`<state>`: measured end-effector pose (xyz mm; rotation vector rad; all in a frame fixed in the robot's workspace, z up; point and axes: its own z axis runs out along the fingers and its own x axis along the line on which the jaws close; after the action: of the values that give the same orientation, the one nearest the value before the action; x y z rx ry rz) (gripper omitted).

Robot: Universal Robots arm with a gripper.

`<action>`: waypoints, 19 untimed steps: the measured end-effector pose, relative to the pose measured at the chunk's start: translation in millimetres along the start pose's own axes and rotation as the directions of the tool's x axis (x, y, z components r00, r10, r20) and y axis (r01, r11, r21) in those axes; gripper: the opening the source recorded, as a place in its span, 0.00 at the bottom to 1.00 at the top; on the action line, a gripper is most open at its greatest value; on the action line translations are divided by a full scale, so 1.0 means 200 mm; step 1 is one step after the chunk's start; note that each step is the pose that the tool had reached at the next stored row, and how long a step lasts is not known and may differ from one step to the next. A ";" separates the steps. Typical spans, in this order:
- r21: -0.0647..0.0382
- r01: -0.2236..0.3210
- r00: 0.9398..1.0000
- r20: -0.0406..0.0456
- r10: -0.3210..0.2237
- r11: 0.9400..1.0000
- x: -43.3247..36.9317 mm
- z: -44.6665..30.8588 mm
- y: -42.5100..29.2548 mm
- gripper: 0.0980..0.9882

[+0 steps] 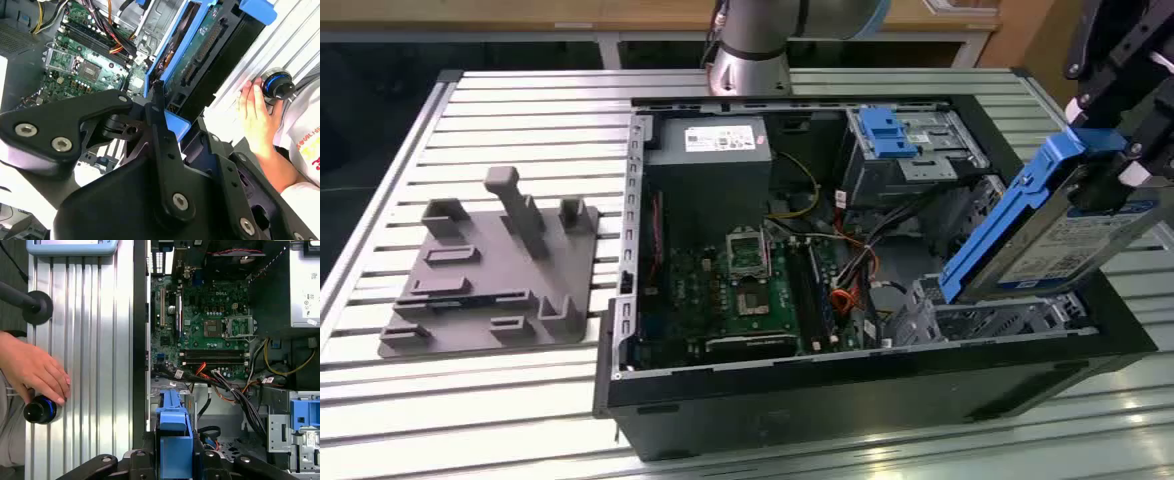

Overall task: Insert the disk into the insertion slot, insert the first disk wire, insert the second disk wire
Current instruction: 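Insert the disk into the insertion slot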

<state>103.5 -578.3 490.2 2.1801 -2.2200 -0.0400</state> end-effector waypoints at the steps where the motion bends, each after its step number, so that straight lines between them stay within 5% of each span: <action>1: 0.000 0.000 1.000 0.000 0.000 1.000 0.000 0.000 0.000 0.30; 13: 0.000 0.000 1.000 0.001 0.000 1.000 0.000 -0.001 0.000 0.30; 19: -0.001 0.001 1.000 0.029 -0.001 1.000 0.000 0.000 0.000 0.30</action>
<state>103.5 -578.3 490.3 2.1943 -2.2333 -0.0722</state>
